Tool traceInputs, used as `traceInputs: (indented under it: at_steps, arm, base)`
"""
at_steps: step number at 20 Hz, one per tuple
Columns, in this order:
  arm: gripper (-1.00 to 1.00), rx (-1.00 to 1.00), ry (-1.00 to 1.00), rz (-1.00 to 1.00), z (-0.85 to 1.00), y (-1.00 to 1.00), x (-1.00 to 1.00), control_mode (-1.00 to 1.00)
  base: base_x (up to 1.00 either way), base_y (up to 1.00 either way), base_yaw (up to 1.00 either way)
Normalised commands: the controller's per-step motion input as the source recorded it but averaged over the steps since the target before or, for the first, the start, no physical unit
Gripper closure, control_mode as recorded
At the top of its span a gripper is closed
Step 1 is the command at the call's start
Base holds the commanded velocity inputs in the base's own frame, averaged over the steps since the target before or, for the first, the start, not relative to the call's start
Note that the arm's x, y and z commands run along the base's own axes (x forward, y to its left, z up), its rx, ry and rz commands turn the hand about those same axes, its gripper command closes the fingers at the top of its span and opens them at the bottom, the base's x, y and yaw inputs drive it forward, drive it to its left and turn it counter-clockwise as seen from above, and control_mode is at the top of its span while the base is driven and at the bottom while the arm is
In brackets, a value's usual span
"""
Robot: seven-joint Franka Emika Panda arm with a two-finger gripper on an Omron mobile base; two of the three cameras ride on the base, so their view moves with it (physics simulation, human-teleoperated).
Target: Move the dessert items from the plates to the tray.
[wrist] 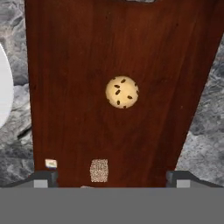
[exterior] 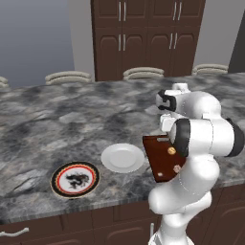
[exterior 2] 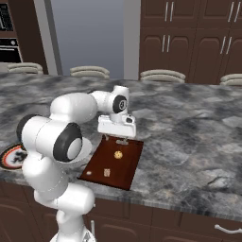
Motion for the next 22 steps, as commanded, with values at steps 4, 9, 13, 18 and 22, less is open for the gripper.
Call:
traceInputs:
  at_steps: [4, 9, 13, 18, 22]
  arm:
    - [-1.00, 0.00, 0.00, 0.00, 0.48, 0.17, -0.84, -1.00]
    - [-1.00, 0.00, -0.01, 0.00, 0.38, 0.41, -0.60, -1.00]
    - [-1.00, 0.00, -0.03, 0.00, 0.38, 0.44, -0.50, -1.00]
    - [-1.00, -0.03, -0.12, 0.00, 0.26, 0.48, -0.31, -1.00]
    - [-1.00, -0.01, -0.17, 0.00, 0.16, 0.22, -0.22, -1.00]
  base:
    - [0.00, 0.00, 0.00]
    - [0.00, 0.00, 0.00]
    - [0.00, 0.00, 0.00]
    - [0.00, 0.00, 0.00]
    - [0.00, 0.00, 0.00]
